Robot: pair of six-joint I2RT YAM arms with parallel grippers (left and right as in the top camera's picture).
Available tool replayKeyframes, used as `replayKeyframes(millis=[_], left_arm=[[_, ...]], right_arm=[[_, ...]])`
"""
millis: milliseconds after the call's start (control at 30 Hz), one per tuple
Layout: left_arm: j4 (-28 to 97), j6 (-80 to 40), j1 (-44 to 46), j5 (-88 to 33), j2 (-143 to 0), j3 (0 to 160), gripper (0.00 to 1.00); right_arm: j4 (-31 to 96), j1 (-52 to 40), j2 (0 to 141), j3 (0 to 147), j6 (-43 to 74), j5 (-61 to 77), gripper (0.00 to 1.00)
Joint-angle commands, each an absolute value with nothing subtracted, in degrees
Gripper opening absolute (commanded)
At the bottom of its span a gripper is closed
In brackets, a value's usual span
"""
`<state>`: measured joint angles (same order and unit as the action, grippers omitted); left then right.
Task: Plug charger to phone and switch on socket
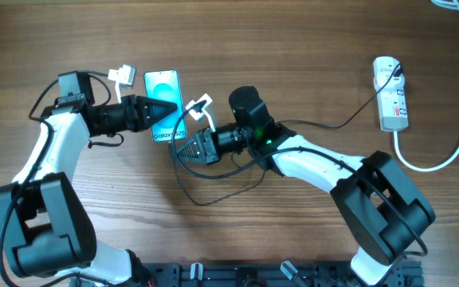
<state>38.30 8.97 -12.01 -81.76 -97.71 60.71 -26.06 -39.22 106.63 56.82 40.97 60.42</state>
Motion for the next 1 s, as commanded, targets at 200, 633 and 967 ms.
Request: replayKeyframes(millis=[200,633,967], left_arm=[[38.8,10.3,-11.7,-83.1,-97.2,60.5,0.04],[38.8,10.3,-11.7,-83.1,-97.2,60.5,0.04],[38.8,10.3,-11.7,-83.1,-97.2,60.5,0.04]], right_arm=[[-32.6,-37.5,107.3,57.6,47.1,53.3,0.04],[-35.0,-35.4,107.3,57.6,49.8,50.2,0.04],[-35.1,-34.5,107.3,57.6,51.2,50.3,0.06]])
